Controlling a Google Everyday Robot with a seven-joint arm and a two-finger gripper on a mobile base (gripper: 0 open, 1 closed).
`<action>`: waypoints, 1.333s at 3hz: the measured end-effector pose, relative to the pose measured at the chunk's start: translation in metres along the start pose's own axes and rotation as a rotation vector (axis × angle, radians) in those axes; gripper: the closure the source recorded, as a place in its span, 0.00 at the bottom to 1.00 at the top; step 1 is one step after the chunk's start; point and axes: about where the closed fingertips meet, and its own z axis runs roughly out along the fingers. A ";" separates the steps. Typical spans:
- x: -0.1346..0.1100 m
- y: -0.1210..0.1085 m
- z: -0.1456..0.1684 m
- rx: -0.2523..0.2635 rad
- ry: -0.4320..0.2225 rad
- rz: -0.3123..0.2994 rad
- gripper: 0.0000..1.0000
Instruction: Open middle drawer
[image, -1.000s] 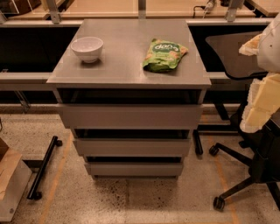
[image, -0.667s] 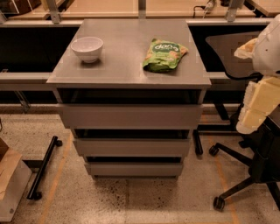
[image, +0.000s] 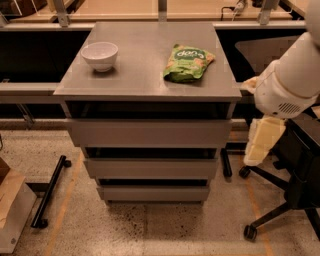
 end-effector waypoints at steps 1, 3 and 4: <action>-0.001 -0.002 0.005 0.007 -0.003 -0.001 0.00; -0.008 0.022 0.081 -0.118 -0.031 0.006 0.00; -0.013 0.022 0.124 -0.144 -0.065 0.016 0.00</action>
Offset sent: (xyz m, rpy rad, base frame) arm -0.0061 0.0096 -0.0471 0.0168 0.0972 0.0279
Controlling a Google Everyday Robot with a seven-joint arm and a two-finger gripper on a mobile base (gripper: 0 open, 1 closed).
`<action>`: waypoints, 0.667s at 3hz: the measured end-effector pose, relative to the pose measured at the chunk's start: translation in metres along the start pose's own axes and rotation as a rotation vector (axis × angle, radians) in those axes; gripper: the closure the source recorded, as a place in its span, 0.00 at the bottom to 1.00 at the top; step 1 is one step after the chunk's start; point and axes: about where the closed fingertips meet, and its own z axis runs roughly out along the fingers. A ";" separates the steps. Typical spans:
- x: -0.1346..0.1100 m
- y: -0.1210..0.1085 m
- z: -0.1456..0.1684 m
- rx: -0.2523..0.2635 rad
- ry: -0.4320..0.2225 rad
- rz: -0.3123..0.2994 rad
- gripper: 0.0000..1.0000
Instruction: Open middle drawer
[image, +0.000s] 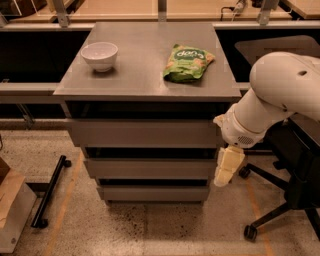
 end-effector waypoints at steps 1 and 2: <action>0.000 -0.011 0.050 -0.027 -0.030 0.011 0.00; 0.000 -0.010 0.050 -0.031 -0.028 0.009 0.00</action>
Offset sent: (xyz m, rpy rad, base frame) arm 0.0142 0.0097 -0.0342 0.0248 0.0177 0.0023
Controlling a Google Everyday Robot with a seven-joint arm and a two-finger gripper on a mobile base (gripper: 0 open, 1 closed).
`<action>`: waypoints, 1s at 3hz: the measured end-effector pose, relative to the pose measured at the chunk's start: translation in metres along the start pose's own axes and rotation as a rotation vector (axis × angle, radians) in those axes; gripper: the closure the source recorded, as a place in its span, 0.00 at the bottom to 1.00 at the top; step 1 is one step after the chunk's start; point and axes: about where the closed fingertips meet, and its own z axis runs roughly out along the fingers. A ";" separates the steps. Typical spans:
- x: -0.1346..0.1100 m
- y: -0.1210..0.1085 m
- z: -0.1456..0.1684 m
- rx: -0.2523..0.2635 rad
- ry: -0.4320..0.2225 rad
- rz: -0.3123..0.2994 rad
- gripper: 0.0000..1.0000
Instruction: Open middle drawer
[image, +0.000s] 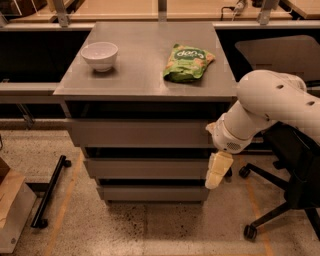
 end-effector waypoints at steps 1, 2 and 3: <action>-0.004 -0.005 0.024 -0.012 -0.013 -0.009 0.00; -0.006 -0.019 0.054 -0.028 -0.077 -0.011 0.00; -0.006 -0.032 0.086 -0.063 -0.117 -0.001 0.00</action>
Offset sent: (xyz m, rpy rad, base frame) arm 0.0541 0.0301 -0.0841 0.1736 0.0187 0.0458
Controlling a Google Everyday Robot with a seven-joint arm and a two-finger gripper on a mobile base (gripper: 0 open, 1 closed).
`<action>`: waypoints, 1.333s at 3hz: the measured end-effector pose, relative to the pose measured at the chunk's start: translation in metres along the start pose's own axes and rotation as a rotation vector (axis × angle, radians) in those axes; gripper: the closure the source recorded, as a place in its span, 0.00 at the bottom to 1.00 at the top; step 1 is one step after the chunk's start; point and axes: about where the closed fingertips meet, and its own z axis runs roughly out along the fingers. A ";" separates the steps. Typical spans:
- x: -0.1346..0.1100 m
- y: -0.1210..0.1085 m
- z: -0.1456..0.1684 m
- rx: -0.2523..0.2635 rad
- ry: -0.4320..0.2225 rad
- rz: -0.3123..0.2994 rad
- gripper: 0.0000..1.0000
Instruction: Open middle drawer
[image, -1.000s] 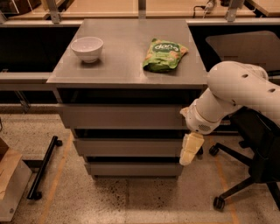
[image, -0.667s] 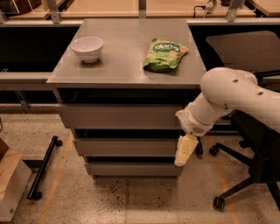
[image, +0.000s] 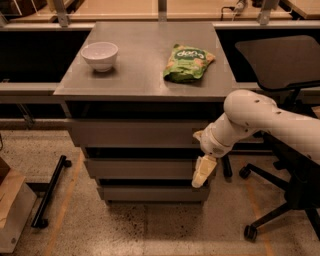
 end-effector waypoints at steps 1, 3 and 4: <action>0.023 -0.021 0.059 -0.065 -0.030 0.058 0.00; 0.030 -0.017 0.069 -0.079 -0.008 0.081 0.00; 0.049 -0.016 0.096 -0.078 0.014 0.122 0.00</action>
Offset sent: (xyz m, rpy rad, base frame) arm 0.0411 -0.0028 -0.0967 0.0679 0.1073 -0.0523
